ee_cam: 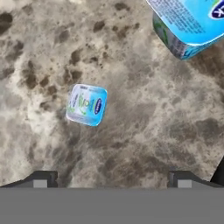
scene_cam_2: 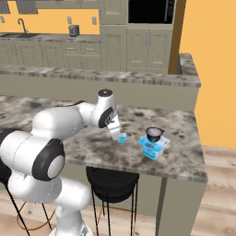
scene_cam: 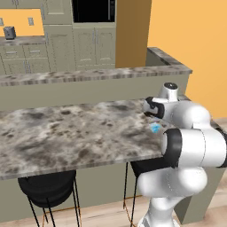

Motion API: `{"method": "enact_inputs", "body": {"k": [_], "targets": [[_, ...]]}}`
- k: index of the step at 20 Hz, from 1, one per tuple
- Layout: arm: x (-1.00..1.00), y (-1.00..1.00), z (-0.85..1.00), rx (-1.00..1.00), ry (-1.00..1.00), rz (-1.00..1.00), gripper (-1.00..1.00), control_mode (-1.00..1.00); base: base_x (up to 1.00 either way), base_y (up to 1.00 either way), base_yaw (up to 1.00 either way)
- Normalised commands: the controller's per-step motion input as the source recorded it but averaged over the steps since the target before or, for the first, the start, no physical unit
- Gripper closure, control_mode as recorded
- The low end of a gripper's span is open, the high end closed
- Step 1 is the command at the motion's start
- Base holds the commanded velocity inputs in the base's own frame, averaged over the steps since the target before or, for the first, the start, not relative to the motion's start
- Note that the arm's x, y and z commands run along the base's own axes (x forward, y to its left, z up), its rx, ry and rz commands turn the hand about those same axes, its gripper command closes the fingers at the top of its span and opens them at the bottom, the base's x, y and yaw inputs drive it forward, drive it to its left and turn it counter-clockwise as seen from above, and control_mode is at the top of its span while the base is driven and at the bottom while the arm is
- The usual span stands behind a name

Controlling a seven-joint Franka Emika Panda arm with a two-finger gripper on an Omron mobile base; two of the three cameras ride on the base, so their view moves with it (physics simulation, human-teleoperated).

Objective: Stack the yogurt containers by placing the smaller containers on top of the larger containers.

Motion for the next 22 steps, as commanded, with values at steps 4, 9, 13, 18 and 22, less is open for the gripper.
{"method": "enact_inputs", "body": {"k": [4,9,13,18,22], "targets": [[0.27,-0.13,-0.08,0.02,0.1,0.13,-1.0,-1.0,0.0,0.0,0.0],[0.08,-0.11,-0.17,0.04,0.11,0.06,-1.0,-1.0,0.0,0.0,0.0],[0.0,0.0,-0.28,0.0,0.1,0.0,-1.0,-1.0,0.0,0.0,0.0],[0.0,0.0,-0.14,0.02,0.02,-0.03,-1.0,-1.0,0.0,0.0,0.0],[0.01,0.0,-0.01,0.05,0.0,-0.06,-1.0,-1.0,0.0,0.0,0.0]]}}
